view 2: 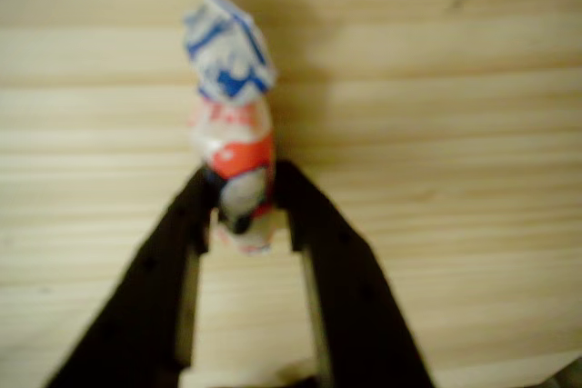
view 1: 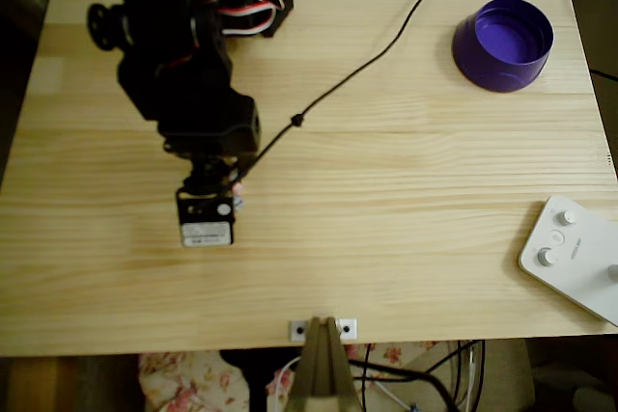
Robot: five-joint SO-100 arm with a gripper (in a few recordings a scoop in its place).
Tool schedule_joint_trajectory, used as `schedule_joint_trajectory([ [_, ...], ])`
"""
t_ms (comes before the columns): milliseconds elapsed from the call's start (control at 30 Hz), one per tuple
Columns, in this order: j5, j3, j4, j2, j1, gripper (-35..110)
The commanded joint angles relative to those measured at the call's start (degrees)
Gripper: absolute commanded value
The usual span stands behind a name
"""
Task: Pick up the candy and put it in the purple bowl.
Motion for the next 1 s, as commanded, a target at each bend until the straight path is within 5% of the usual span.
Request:
schedule_joint_trajectory([
  [0,0.88,-4.31,-0.18,2.02,2.72,-1],
  [433,1.76,-5.89,1.76,6.77,6.33,-1],
  [967,7.56,-18.90,21.62,18.02,2.20,-1],
])
